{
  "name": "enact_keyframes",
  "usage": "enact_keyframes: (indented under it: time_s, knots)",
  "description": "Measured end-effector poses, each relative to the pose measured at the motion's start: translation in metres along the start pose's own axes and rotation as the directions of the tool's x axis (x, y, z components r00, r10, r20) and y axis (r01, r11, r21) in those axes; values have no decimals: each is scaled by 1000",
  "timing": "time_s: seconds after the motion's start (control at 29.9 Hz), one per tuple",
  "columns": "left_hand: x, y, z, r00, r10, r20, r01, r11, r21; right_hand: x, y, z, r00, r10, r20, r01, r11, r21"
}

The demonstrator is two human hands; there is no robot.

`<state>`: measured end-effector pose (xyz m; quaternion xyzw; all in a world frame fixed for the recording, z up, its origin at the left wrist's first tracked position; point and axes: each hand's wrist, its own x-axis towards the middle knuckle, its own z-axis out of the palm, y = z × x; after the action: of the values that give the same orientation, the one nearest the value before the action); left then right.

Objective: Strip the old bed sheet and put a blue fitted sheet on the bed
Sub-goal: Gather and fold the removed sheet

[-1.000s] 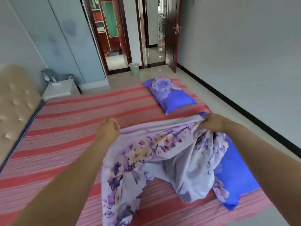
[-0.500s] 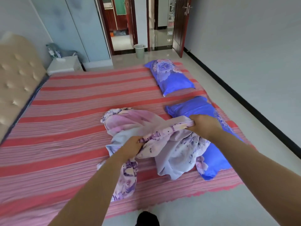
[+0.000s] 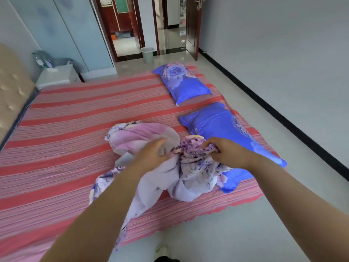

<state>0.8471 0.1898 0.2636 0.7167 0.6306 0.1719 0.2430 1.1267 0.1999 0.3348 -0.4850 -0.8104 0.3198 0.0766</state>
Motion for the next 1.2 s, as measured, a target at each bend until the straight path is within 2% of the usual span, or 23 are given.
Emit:
enact_keyframes:
  time_s: [0.07, 0.13, 0.23, 0.3, 0.33, 0.4, 0.47, 0.5, 0.57, 0.63, 0.7, 0.77, 0.84, 0.87, 0.9, 0.94, 0.97, 1.04, 1.1, 1.17, 1.2]
  knots:
    - [5, 46, 34, 980, 177, 94, -158, 971, -180, -9, -8, -6, 998, -52, -21, 52, 999, -3]
    - [14, 69, 52, 968, 206, 140, -180, 967, -177, -19, -12, -14, 996, -58, -73, 58, 998, 0]
    - [33, 54, 58, 981, 51, 190, -51, 999, -7, -35, -15, -29, 985, -29, -172, 21, 999, -49]
    - [36, 46, 55, 976, -18, 219, -14, 990, 144, -43, -11, -38, 956, -45, -291, 15, 995, -102]
    - [35, 48, 54, 983, -12, 185, -24, 982, 190, -47, -10, -41, 934, -63, -353, 25, 993, -111]
    - [36, 62, 49, 995, 103, 1, -101, 976, 191, -53, -7, -43, 895, -120, -429, 71, 989, -129]
    - [39, 82, 45, 934, 295, -203, -280, 955, 102, -56, -6, -41, 868, -189, -460, 113, 976, -188]
    - [41, 93, 42, 897, 356, -261, -357, 933, 48, -56, -7, -40, 853, -220, -473, 131, 968, -213]
    - [39, 114, 36, 865, 415, -283, -447, 893, -56, -58, -9, -39, 828, -255, -499, 152, 959, -237]
    - [32, 128, 30, 878, 406, -254, -451, 880, -149, -58, -10, -39, 809, -259, -527, 145, 958, -248]
    - [25, 131, 28, 871, 398, -289, -453, 878, -156, -58, -12, -41, 801, -224, -555, 103, 965, -240]
    - [17, 128, 29, 773, 475, -421, -519, 855, 13, -59, -14, -41, 804, -178, -567, 60, 973, -221]
    - [14, 121, 33, 594, 575, -563, -565, 796, 217, -59, -16, -40, 814, -144, -563, 37, 980, -197]
    - [13, 119, 35, 509, 608, -609, -591, 762, 267, -58, -18, -39, 821, -120, -558, 12, 981, -193]
    - [10, 117, 36, 455, 631, -628, -612, 734, 294, -56, -18, -38, 828, -90, -554, -20, 982, -190]
    - [6, 116, 36, 445, 643, -623, -619, 724, 306, -55, -19, -37, 830, -70, -553, -45, 980, -193]
    - [2, 114, 36, 473, 648, -597, -612, 729, 307, -54, -20, -36, 828, -69, -556, -50, 979, -196]
    - [-1, 113, 37, 612, 587, -530, -536, 800, 269, -54, -24, -34, 824, -122, -553, 0, 976, -216]
    - [1, 115, 31, 795, 424, -433, -457, 889, 31, -53, -27, -33, 829, -207, -519, 89, 966, -244]
    - [8, 120, 19, 901, 325, -287, -405, 868, -287, -52, -33, -35, 868, -228, -441, 144, 966, -217]
    - [9, 125, 10, 940, 299, -163, -340, 850, -402, -52, -37, -37, 886, -235, -399, 176, 968, -180]
